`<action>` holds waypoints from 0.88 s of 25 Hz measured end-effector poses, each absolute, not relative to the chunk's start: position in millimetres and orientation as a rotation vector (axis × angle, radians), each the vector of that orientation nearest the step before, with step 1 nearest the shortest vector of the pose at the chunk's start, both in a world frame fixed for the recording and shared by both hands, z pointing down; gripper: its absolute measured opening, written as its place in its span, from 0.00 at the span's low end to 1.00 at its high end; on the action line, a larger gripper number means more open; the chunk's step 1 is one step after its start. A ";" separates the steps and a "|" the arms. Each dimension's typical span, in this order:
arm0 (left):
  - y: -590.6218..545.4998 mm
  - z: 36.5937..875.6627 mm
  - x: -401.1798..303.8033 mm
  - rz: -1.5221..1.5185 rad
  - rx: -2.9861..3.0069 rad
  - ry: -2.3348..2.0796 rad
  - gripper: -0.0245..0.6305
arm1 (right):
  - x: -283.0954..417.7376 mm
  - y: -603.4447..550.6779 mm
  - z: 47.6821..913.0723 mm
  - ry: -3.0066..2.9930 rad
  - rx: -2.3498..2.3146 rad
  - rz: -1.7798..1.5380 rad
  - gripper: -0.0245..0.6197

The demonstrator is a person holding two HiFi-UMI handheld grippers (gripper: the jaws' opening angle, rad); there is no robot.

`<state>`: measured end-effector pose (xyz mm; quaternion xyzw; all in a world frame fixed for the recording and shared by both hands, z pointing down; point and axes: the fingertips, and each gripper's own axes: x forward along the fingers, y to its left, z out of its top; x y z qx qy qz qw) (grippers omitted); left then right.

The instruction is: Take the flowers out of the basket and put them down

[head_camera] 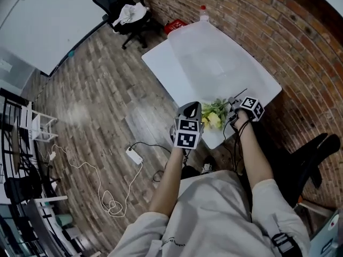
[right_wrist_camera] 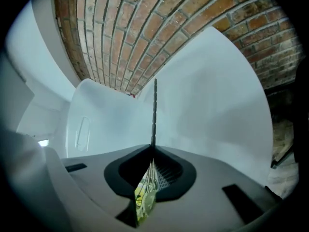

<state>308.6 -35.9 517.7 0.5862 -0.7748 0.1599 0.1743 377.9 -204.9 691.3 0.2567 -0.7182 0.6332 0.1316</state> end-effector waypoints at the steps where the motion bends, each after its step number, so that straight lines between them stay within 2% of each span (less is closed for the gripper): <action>1: -30.4 515.7 305.8 0.454 1.655 -2.201 0.07 | 376.1 -203.4 692.8 -2.074 0.759 1.837 0.12; 4: -13.1 510.4 296.5 0.439 1.633 -2.228 0.07 | 372.5 -195.5 692.4 -2.059 0.777 1.809 0.13; 5: -8.8 510.1 292.4 0.430 1.621 -2.237 0.07 | 370.6 -193.4 692.0 -2.057 0.777 1.795 0.15; 7: -3.1 509.6 286.1 0.414 1.597 -2.247 0.07 | 367.5 -189.9 691.9 -2.048 0.777 1.784 0.26; 9: -1.8 508.3 286.0 0.404 1.588 -2.252 0.07 | 371.9 -189.5 693.2 -2.038 0.793 1.778 0.27; 12: -0.8 505.7 292.5 0.394 1.594 -2.256 0.07 | 381.3 -189.6 692.5 -2.038 0.815 1.760 0.34; 20: 9.5 500.4 314.2 0.376 1.624 -2.223 0.07 | 390.7 -170.2 624.1 -2.272 0.760 1.801 0.34; 22: 13.1 497.6 322.7 0.365 1.644 -2.220 0.07 | 397.3 -160.2 603.2 -2.375 0.754 1.709 0.34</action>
